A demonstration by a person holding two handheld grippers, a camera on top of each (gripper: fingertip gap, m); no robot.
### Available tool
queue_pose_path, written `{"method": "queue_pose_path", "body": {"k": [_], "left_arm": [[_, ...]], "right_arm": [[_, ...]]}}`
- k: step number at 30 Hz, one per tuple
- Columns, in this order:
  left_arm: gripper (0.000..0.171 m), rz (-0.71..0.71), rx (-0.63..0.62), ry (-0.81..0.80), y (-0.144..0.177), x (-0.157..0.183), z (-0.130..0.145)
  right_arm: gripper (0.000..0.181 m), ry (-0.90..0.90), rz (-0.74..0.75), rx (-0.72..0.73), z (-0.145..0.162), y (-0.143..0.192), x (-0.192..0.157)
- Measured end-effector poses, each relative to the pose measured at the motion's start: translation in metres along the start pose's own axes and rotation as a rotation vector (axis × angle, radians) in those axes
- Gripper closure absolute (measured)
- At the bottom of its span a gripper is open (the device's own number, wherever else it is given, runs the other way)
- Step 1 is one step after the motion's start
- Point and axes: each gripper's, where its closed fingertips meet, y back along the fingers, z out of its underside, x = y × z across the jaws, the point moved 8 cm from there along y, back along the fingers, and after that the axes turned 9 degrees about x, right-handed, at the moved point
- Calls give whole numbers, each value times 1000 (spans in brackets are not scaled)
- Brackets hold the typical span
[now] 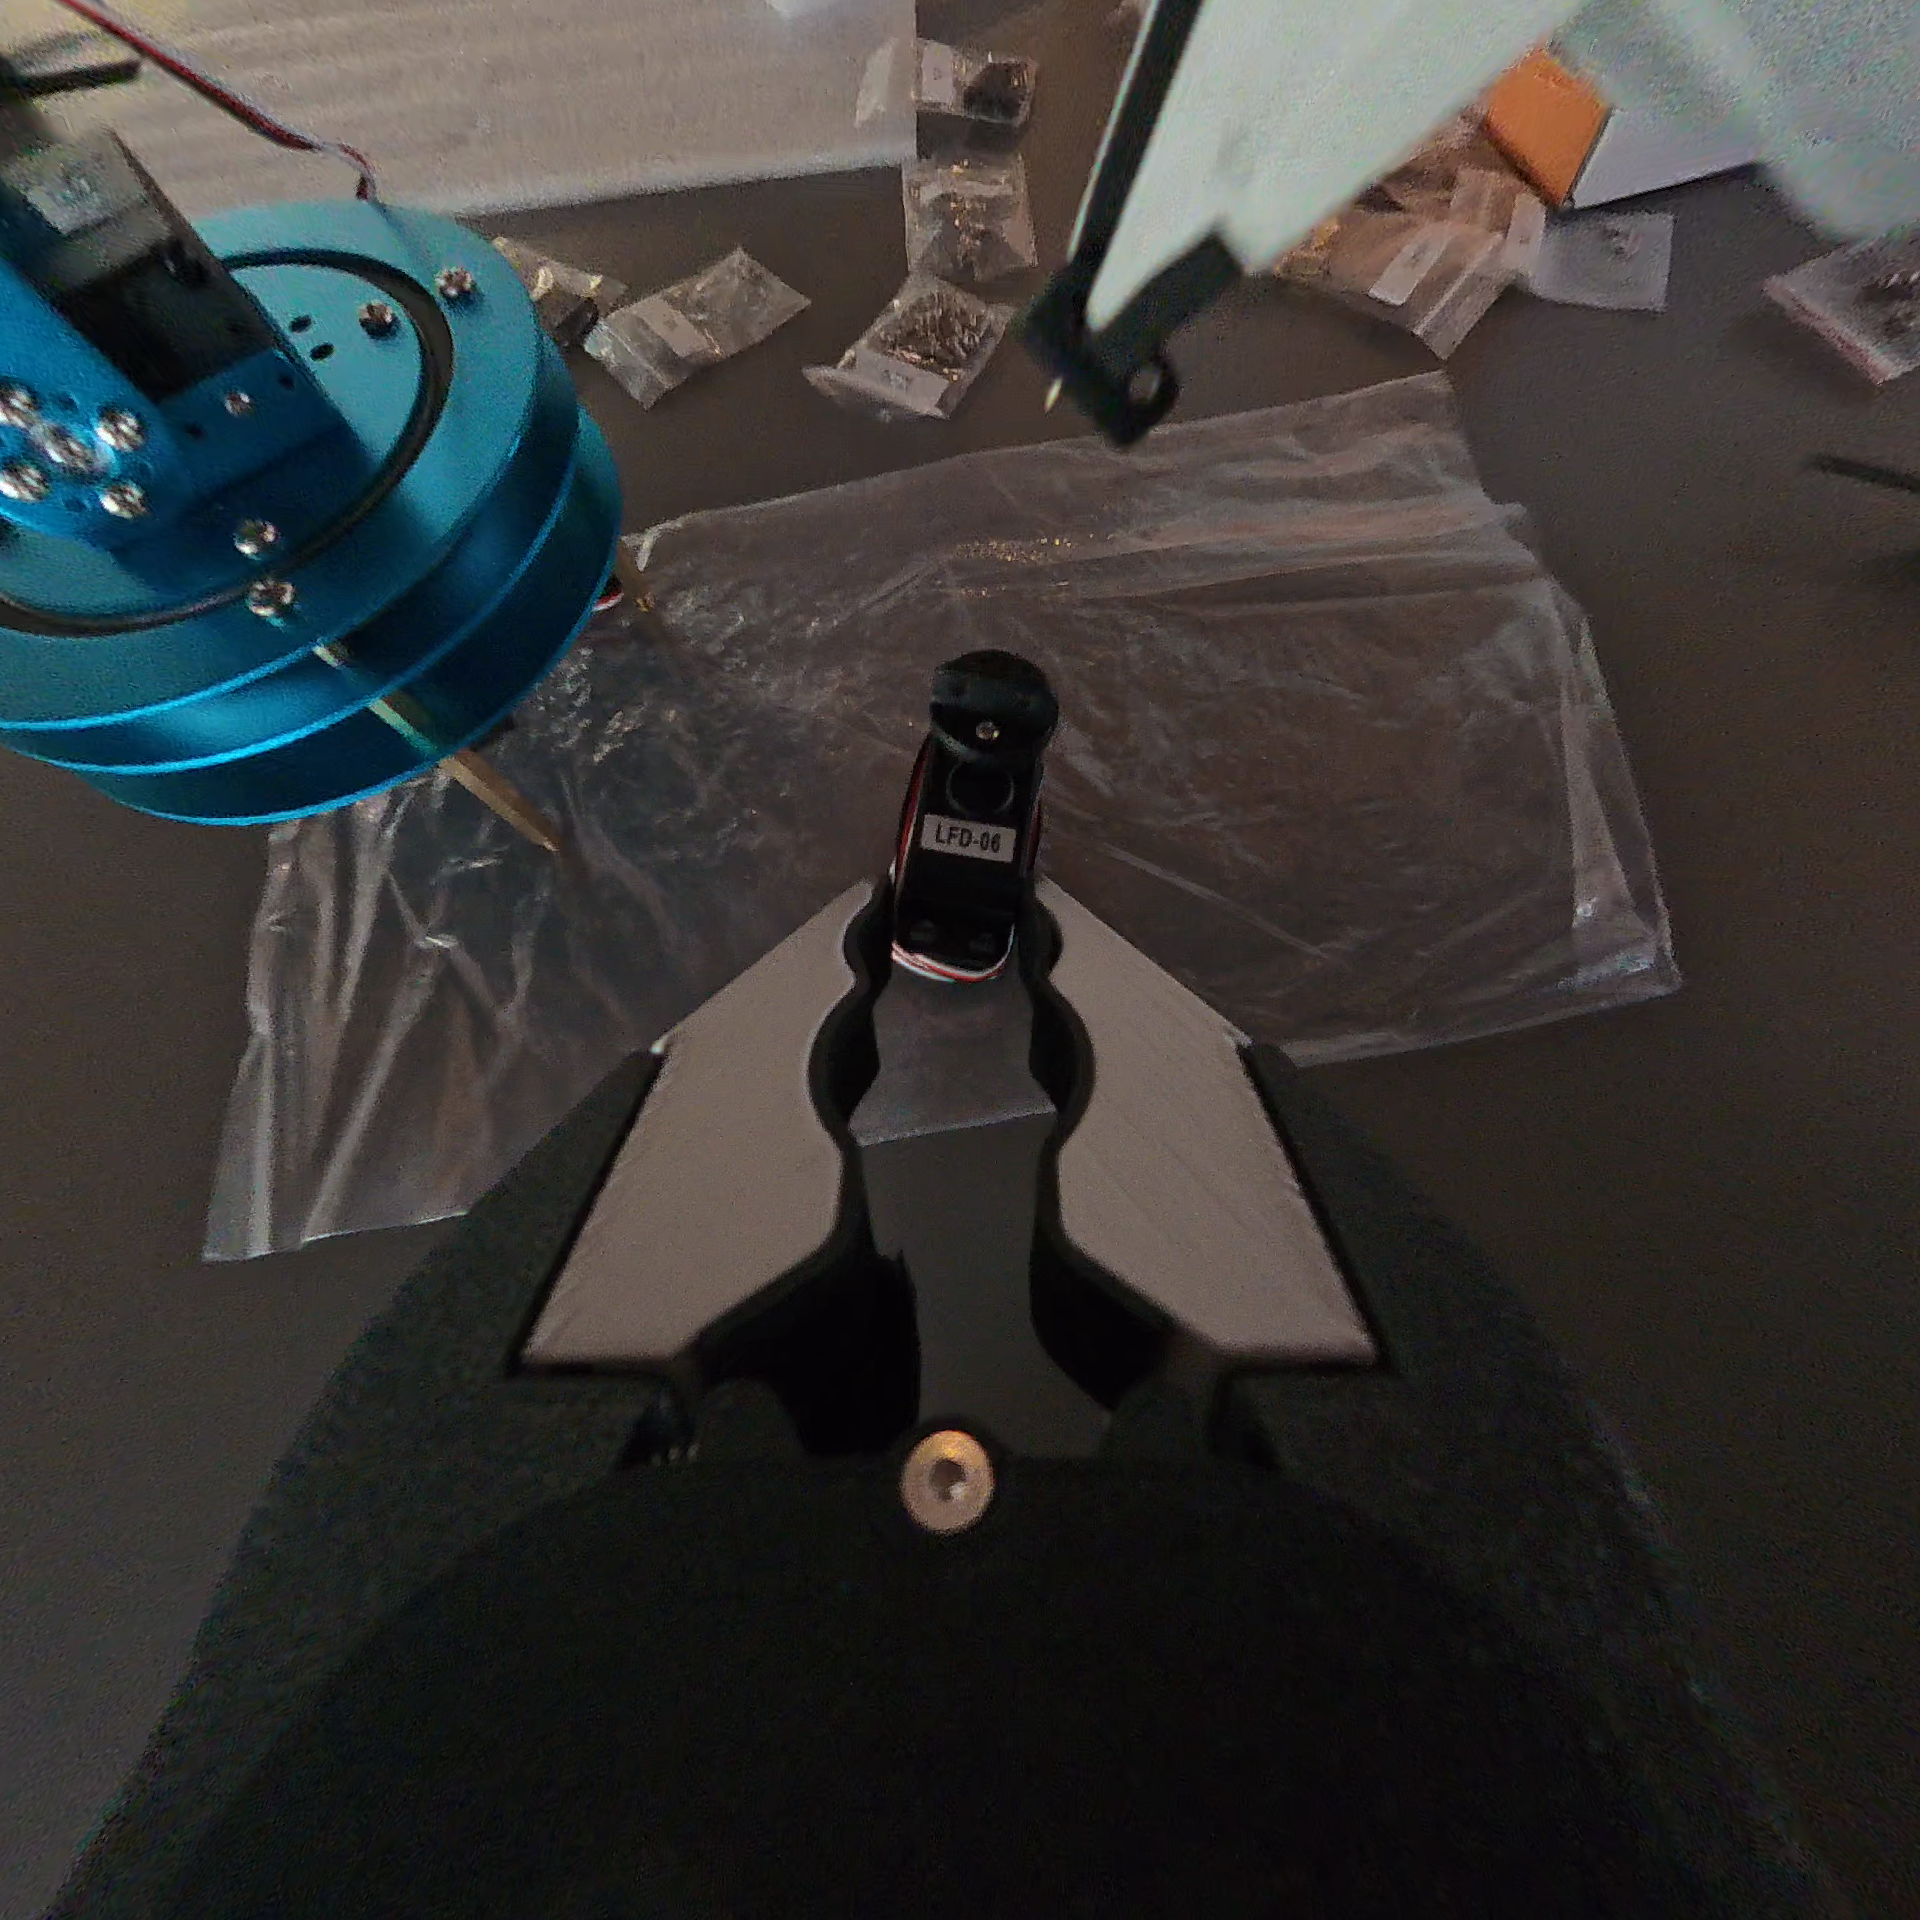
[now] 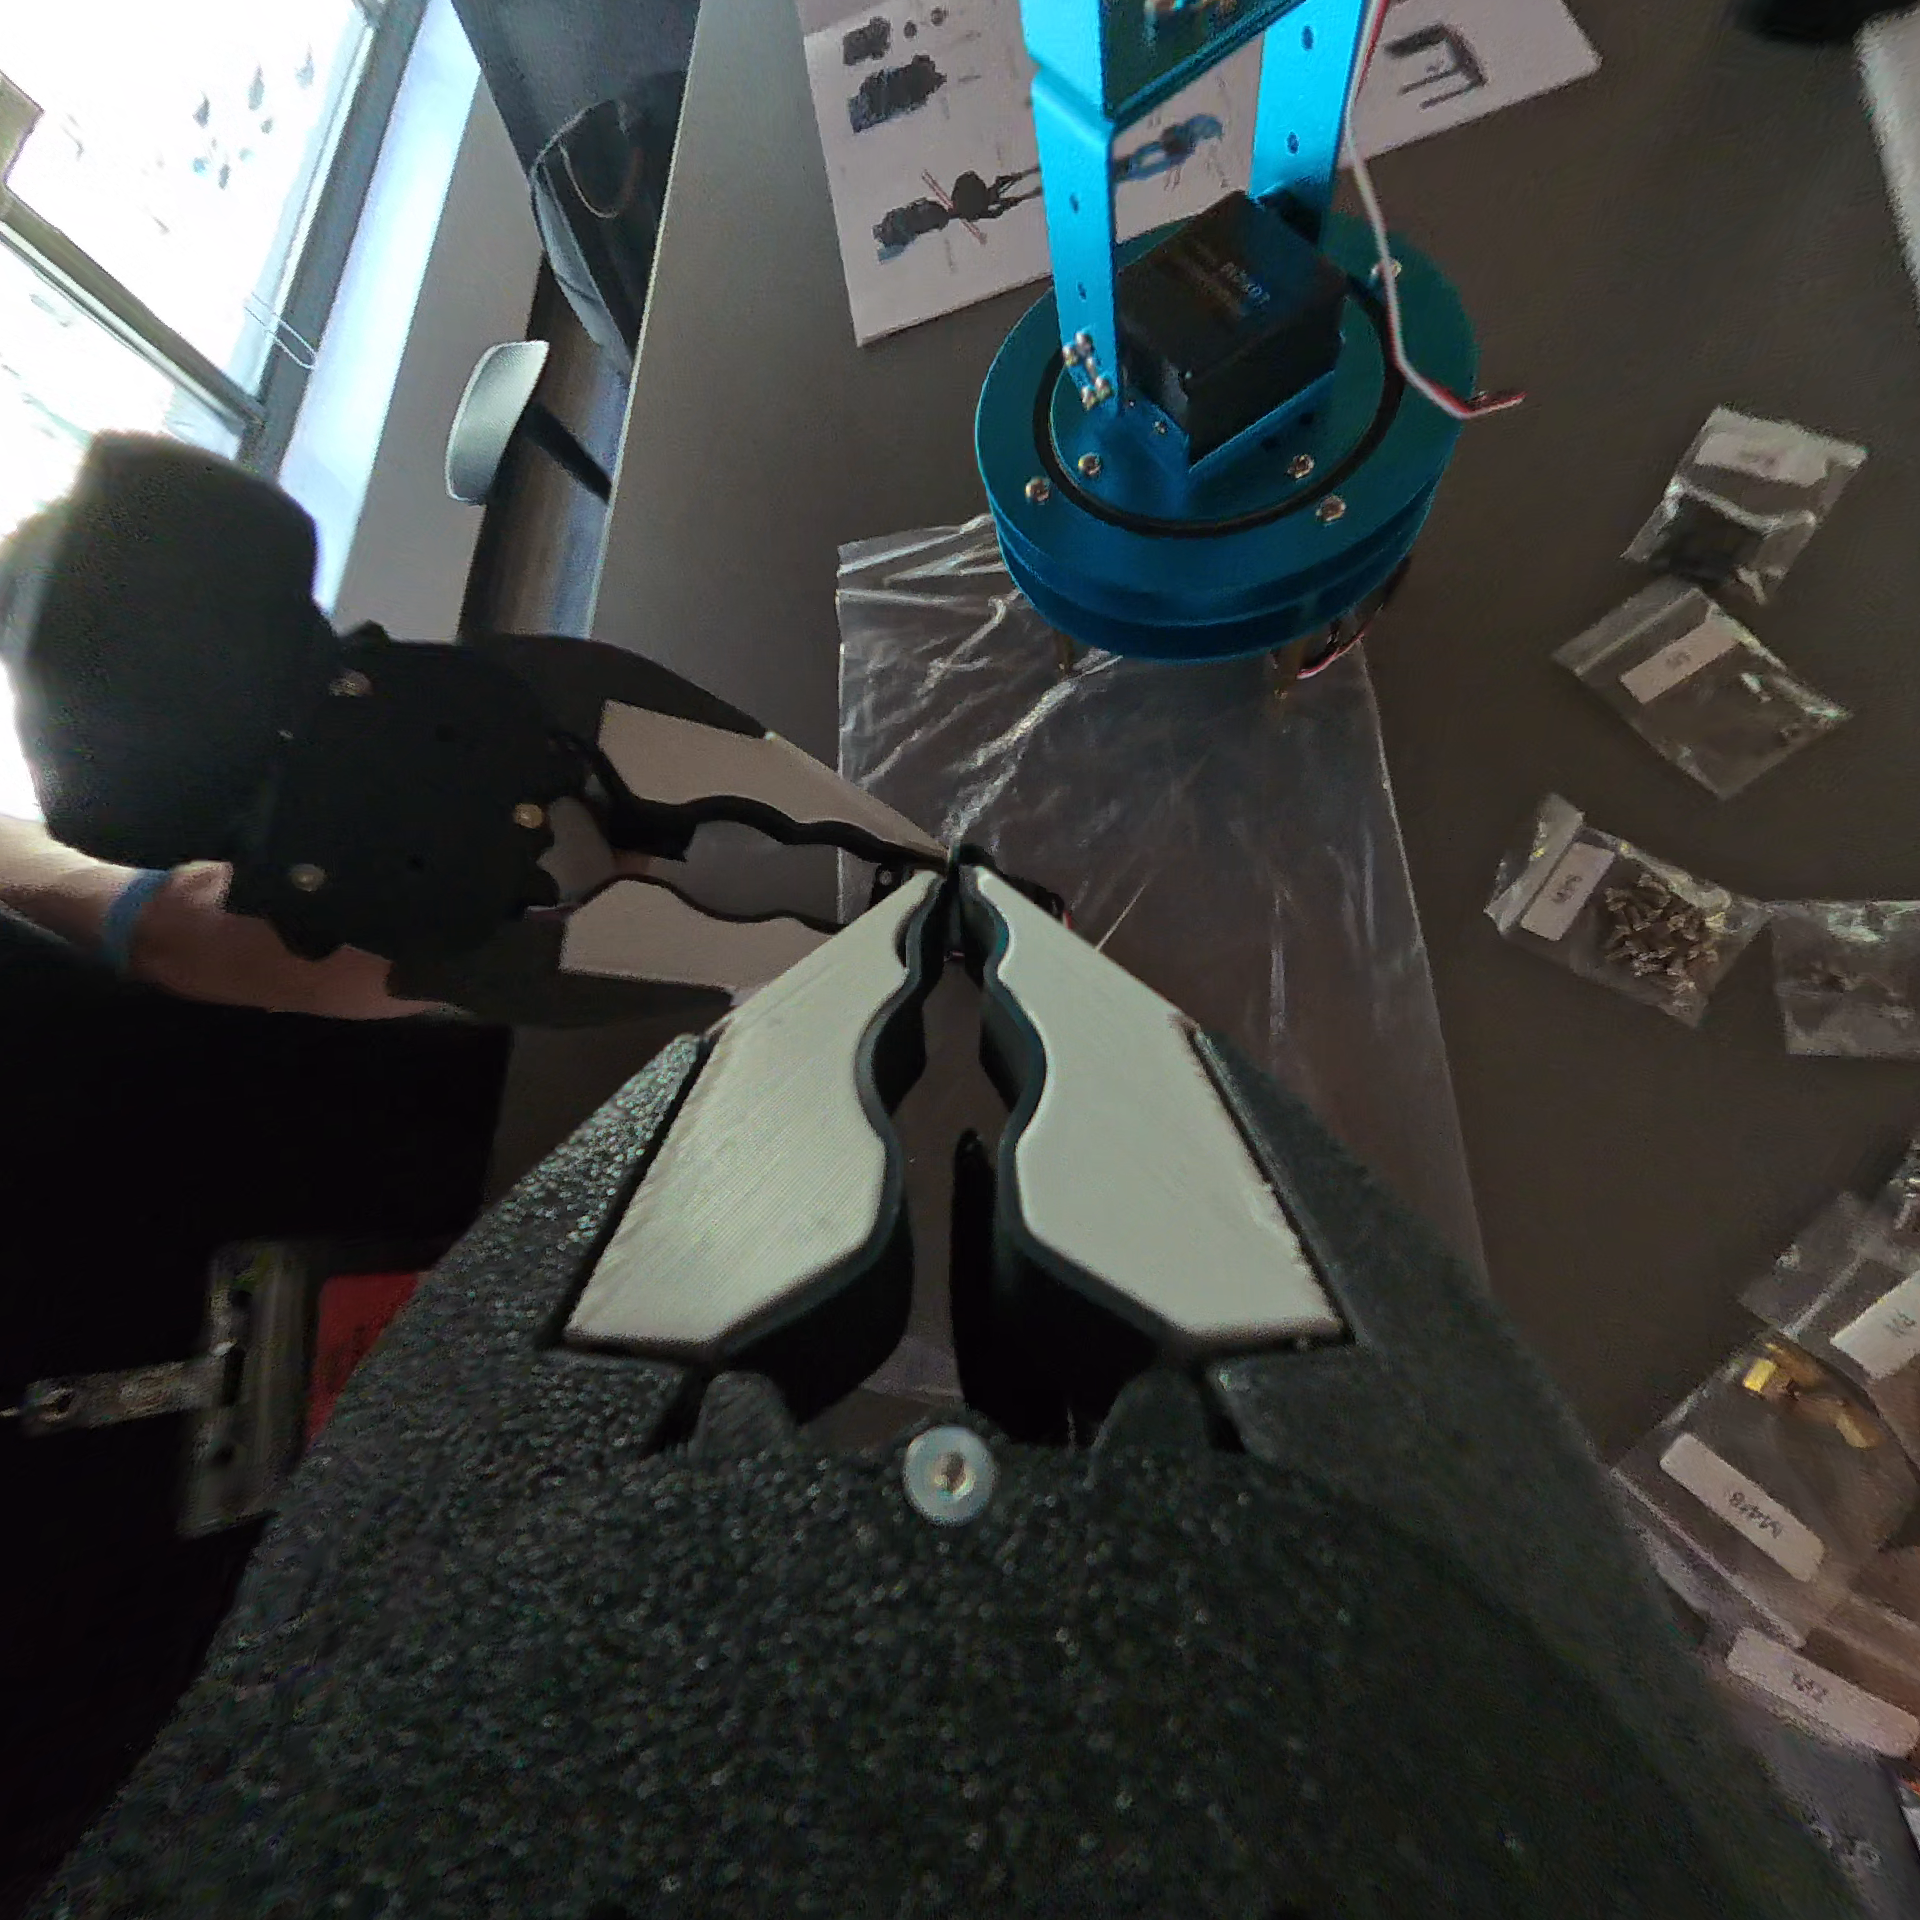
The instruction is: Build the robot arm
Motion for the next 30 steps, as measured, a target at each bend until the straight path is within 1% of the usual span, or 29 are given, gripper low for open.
{"method": "queue_pose_path", "body": {"k": [3,4,6,7,9,11,15,22,30], "left_arm": [[149,-49,-3,-61,1,3,1],[149,-53,-15,-74,0,5,2],[149,-76,-15,-111,0,8,3],[149,-79,-19,-124,0,9,3],[149,-85,-19,-141,0,10,3],[149,-88,-15,-148,0,11,4],[149,-86,-12,-147,0,11,4],[149,-85,-12,-143,0,11,5],[149,-89,-11,-151,0,12,5]], "right_arm": [[179,57,69,100,21,-1,-3],[179,32,89,144,28,0,-2],[179,-42,67,254,39,2,-2],[179,-74,69,274,44,3,0],[178,-78,91,290,51,2,1],[178,-61,125,297,55,-1,3],[179,-84,97,310,55,-9,1],[178,-53,94,226,55,-17,-2],[178,-86,76,202,52,-20,-1]]}}
